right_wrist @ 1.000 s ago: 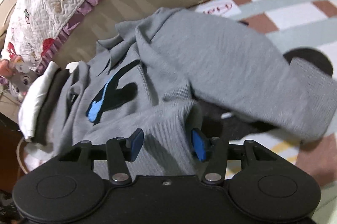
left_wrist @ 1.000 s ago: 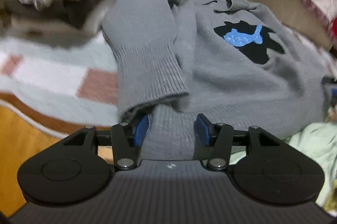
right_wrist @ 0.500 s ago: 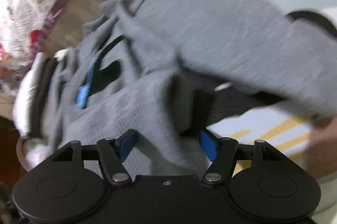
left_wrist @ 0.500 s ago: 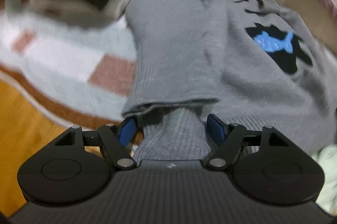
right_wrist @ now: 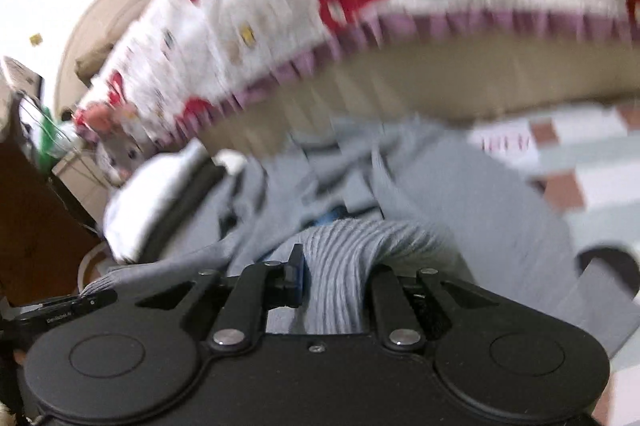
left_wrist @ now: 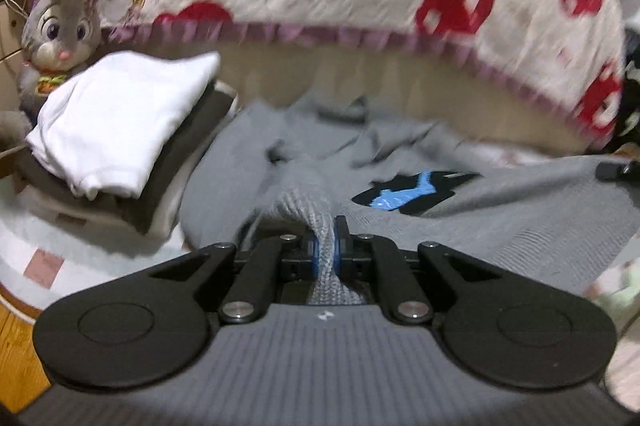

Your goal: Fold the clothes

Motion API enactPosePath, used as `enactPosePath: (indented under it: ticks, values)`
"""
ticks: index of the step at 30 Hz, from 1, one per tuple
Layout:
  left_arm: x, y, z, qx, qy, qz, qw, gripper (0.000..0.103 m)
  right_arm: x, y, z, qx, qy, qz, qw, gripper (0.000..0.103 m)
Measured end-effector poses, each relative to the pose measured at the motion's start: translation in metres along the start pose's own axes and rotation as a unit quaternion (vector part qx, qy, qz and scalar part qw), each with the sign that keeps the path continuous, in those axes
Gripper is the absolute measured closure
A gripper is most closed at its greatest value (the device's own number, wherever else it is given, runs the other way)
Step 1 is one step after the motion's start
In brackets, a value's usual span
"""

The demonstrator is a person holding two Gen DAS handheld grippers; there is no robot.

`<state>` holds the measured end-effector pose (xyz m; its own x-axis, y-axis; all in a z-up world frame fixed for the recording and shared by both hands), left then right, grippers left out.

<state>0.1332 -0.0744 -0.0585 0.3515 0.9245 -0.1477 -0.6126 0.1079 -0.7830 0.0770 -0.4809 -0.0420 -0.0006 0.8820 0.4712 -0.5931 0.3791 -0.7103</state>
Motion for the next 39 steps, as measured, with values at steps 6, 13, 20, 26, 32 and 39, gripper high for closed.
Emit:
enactPosePath:
  ticks: [6, 13, 20, 26, 32, 39]
  values:
    - [0.010, -0.005, 0.060, 0.013, 0.061, 0.049, 0.9968, 0.098, 0.030, -0.017, 0.084, -0.021, -0.015, 0.016, 1.000, 0.094]
    - [0.040, 0.098, 0.068, 0.151, -0.028, 0.072, 0.9855, 0.097, 0.043, 0.075, 0.112, 0.081, -0.013, -0.013, 0.997, 0.094]
    - [0.054, 0.143, 0.023, 0.245, -0.044, 0.114, 0.9618, 0.093, 0.011, 0.151, 0.051, 0.256, 0.041, -0.046, 0.965, 0.075]
    - [0.034, 0.062, 0.022, 0.162, -0.016, 0.046, 0.9856, 0.081, 0.008, 0.080, 0.082, 0.138, -0.022, -0.053, 0.989, 0.061]
    - [-0.036, 0.009, -0.027, 0.162, 0.032, -0.018, 0.9861, 0.070, -0.029, 0.024, 0.104, 0.015, -0.080, -0.195, 0.977, 0.029]
    - [-0.109, -0.018, -0.108, 0.281, 0.051, -0.079, 0.9553, 0.066, -0.140, 0.067, 0.028, 0.046, 0.076, -0.393, 0.915, 0.028]
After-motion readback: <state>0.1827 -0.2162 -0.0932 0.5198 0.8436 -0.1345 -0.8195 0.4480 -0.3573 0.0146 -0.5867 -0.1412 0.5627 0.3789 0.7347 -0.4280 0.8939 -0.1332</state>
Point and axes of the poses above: each gripper's, at about its wrist camera, not at the fingertips, and z roughly against the way its jaws point, x to its left, y to its underside, the point moved 7 cm from there along -z, roughly the way its jaws point, and after that the axes turned 4 degrees about x, right-handed, at the moved point
